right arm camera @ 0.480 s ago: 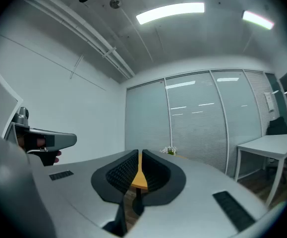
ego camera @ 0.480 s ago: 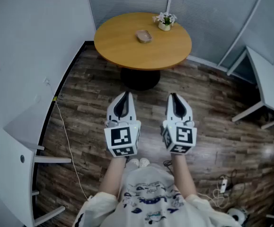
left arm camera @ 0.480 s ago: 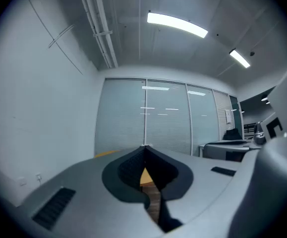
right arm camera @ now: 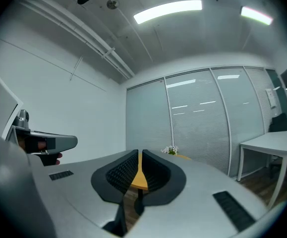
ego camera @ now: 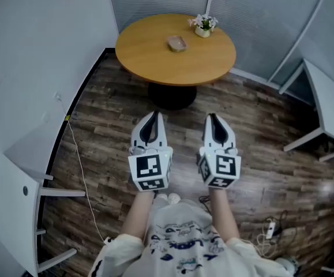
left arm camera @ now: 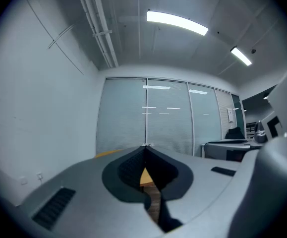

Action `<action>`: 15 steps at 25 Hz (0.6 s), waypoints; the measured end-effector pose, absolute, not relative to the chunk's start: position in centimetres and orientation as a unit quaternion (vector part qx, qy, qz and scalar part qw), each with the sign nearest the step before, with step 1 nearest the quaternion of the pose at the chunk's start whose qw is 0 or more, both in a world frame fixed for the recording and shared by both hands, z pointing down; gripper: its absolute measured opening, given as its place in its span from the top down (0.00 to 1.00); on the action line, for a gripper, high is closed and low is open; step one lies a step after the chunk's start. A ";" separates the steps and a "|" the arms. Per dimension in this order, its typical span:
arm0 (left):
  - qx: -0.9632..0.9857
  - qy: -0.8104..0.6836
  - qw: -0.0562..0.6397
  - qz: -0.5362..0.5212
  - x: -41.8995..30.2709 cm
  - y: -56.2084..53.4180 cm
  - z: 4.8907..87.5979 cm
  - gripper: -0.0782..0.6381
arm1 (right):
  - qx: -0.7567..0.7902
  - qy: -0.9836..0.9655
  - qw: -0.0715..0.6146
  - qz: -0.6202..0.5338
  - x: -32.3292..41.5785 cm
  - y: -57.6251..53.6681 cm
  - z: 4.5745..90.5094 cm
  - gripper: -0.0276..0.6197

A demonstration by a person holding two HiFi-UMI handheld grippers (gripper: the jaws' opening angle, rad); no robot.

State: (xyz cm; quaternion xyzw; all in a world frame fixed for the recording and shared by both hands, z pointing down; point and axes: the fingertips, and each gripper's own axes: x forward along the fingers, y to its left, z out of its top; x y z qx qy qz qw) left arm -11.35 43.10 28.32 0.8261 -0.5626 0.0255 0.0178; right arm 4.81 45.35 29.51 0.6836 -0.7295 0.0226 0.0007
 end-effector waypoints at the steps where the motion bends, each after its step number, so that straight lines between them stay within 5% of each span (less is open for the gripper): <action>1: 0.825 -0.564 0.019 0.026 -11.3 43.1 28.4 0.88 | 0.682 -0.731 -0.002 0.025 4.9 45.3 29.6 0.92; 15: 0.817 -0.575 0.035 0.031 -10.7 39.3 30.0 0.88 | 0.673 -0.739 0.002 0.040 5.6 41.2 31.2 0.92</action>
